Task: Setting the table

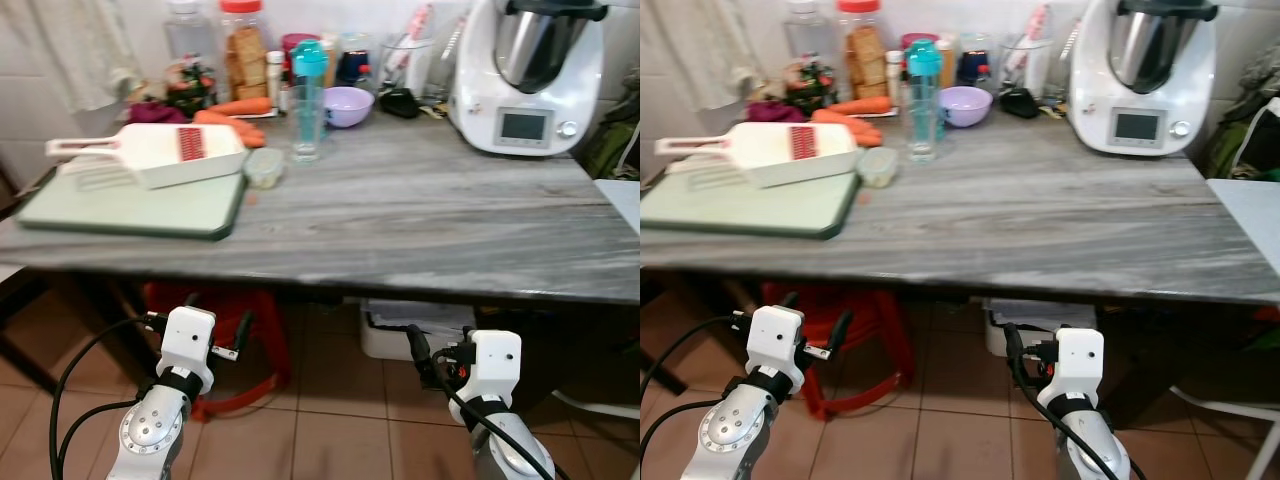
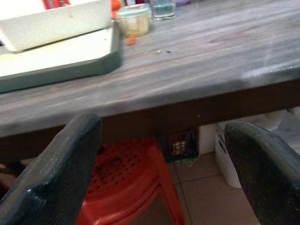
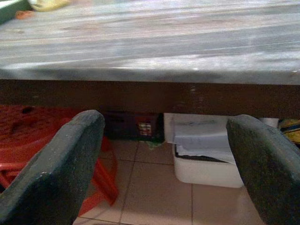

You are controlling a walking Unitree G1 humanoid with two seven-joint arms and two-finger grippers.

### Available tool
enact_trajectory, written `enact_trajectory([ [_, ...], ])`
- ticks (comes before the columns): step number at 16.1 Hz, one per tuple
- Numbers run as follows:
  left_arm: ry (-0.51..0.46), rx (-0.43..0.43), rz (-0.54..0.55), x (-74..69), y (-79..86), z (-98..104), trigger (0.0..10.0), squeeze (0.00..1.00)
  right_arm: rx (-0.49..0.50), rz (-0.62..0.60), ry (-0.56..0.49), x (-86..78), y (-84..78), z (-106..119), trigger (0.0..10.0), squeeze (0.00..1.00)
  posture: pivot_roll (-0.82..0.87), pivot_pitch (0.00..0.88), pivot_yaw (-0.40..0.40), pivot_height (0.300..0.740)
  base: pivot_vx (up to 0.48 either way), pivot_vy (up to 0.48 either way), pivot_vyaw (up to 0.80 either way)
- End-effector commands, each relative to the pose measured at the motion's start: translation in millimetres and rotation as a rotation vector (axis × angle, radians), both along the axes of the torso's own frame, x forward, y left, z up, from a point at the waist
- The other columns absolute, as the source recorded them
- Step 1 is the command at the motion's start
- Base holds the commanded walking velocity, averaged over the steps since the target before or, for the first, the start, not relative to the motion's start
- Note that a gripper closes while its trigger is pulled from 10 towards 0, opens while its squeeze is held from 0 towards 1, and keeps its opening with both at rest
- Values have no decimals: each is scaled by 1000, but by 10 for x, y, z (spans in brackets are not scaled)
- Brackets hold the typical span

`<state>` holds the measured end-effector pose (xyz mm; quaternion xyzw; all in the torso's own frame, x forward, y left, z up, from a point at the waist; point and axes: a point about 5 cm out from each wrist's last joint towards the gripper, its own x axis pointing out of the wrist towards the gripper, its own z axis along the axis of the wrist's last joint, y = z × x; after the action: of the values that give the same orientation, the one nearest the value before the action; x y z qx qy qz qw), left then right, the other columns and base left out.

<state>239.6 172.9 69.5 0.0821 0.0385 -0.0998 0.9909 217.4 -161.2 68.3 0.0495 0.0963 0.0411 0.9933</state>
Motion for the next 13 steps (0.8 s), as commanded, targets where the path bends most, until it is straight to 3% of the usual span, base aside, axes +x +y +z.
enact_trajectory([
  [1,16,14,2,-9,12,-22,10000,0,4,-11,12,-12,-10,-11,10000,0,71,0,-4,740,-292,0,0],
  [13,20,22,-8,10,9,-24,10000,0,13,-20,6,-2,-6,-11,10000,0,72,0,4,740,-293,0,0],
])
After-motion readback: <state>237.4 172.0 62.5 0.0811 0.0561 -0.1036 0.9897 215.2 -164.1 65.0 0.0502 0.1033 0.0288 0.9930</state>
